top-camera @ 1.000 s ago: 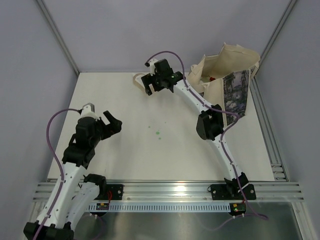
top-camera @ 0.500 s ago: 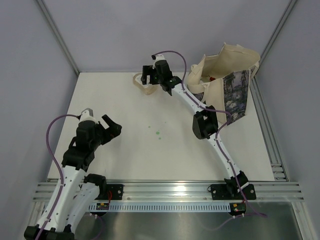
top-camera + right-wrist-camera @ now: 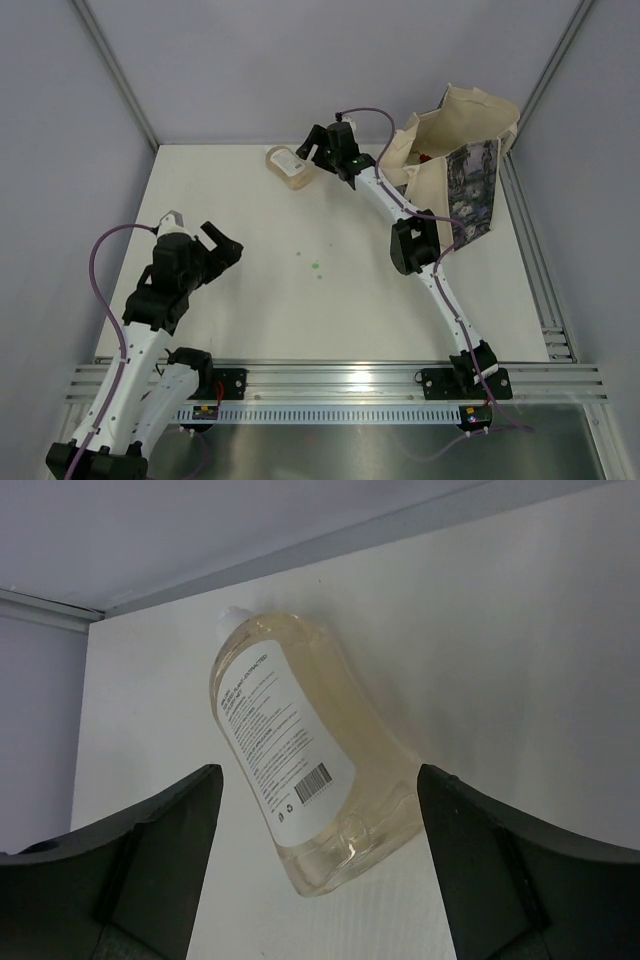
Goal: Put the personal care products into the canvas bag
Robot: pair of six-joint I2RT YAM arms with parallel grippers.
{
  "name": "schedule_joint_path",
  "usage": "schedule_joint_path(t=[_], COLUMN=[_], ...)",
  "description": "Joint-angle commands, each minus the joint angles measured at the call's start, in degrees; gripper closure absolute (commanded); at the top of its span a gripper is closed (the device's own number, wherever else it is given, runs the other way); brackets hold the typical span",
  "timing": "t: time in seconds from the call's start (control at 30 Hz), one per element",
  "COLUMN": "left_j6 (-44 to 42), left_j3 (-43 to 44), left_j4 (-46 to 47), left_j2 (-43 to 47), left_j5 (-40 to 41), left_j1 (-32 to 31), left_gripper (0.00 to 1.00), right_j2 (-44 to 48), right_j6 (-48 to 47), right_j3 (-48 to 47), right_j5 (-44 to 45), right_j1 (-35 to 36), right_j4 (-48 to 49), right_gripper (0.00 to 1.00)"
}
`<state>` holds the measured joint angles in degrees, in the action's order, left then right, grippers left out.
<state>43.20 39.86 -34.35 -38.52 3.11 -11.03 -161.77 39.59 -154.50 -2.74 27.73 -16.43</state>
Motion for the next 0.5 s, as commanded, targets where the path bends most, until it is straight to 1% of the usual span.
schedule_joint_path(t=[0.0,0.17,0.3,0.47], left_j6=[1.4,1.9,2.2,2.6], left_j3=[3.1,3.8,3.8,3.6], left_j4=[2.3,1.8,0.9,0.9], left_j2=[-1.0,-1.0,-0.5,-0.1], left_j5=[1.6,2.2,2.8,2.9], left_j1=[-0.1,0.0,0.0,0.0], left_gripper=[0.01,0.01,0.01,0.01], right_j2=[-0.3,-0.6,-0.6,0.1], right_j6=[6.7,12.5,12.9,14.5], right_j3=[-1.9,2.5,2.9,4.6], right_j5=[-2.3,-6.0,-6.7,-10.1], right_j1=[0.0,0.0,-0.3,0.2], right_j4=[-0.9,-1.7,-1.2,-1.2], right_gripper=[0.14,0.15,0.15,0.16])
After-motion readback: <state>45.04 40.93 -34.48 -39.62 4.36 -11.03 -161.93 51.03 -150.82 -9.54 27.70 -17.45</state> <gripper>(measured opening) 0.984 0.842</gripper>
